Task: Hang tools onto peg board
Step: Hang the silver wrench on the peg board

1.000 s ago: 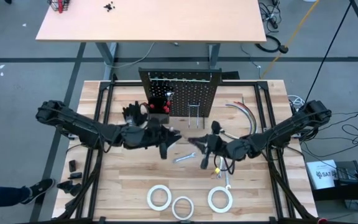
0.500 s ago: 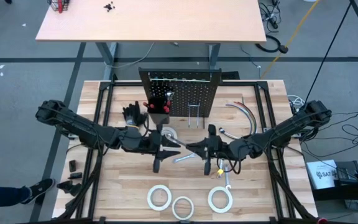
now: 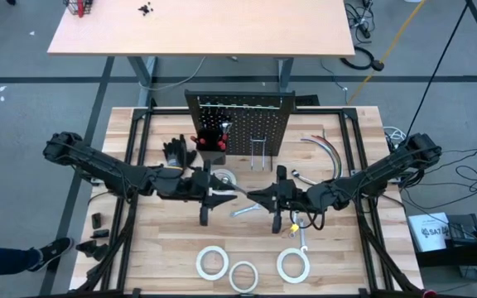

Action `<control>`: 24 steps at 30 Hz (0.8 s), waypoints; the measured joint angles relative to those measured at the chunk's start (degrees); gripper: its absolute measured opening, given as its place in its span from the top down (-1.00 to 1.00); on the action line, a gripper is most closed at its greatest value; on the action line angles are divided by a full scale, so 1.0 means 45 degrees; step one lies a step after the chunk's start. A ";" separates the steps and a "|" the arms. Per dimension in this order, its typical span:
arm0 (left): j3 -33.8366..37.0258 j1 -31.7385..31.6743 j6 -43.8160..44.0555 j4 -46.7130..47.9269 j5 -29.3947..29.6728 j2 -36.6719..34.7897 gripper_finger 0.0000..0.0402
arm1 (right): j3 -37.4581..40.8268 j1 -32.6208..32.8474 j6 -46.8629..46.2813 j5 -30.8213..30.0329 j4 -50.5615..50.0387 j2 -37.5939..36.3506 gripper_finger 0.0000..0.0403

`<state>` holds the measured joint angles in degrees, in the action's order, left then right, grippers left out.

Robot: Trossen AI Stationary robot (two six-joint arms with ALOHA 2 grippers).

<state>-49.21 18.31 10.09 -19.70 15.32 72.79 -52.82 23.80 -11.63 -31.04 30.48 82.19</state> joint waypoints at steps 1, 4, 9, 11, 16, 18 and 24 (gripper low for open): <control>0.0000 0.0000 0.0001 -0.0080 0.0005 0.0000 0.41 | 0.0000 -0.0001 -0.0029 0.0004 0.0000 0.0000 0.97; 0.0000 -0.0023 0.0000 -0.0268 0.0051 -0.0005 0.41 | 0.0000 -0.0001 -0.0032 0.0051 0.0037 0.0000 0.97; 0.0000 -0.0083 -0.0046 -0.1224 0.0144 -0.0005 0.41 | 0.0000 -0.0001 -0.0231 0.0310 0.0041 0.0000 0.97; 0.0000 -0.0133 -0.0086 -0.1357 0.0139 -0.0005 0.41 | 0.0000 -0.0001 -0.0245 0.0315 0.0028 0.0000 0.97; 0.0000 -0.0238 0.0001 -0.1623 0.0091 -0.0005 0.41 | 0.0000 -0.0016 -0.0270 0.0261 0.0036 0.0000 0.97; 0.0000 -0.0238 -0.0005 -0.1820 -0.0023 -0.0005 0.41 | 0.0000 -0.0005 -0.0265 0.0320 0.0015 0.0000 0.97; 0.0000 -0.0228 -0.0196 -0.2232 -0.0371 -0.0005 0.44 | 0.0000 -0.0003 -0.0265 0.0273 0.0018 0.0000 0.97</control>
<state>-49.21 17.28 9.21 -29.74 13.65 72.77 -52.82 23.78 -12.82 -29.81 30.56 82.19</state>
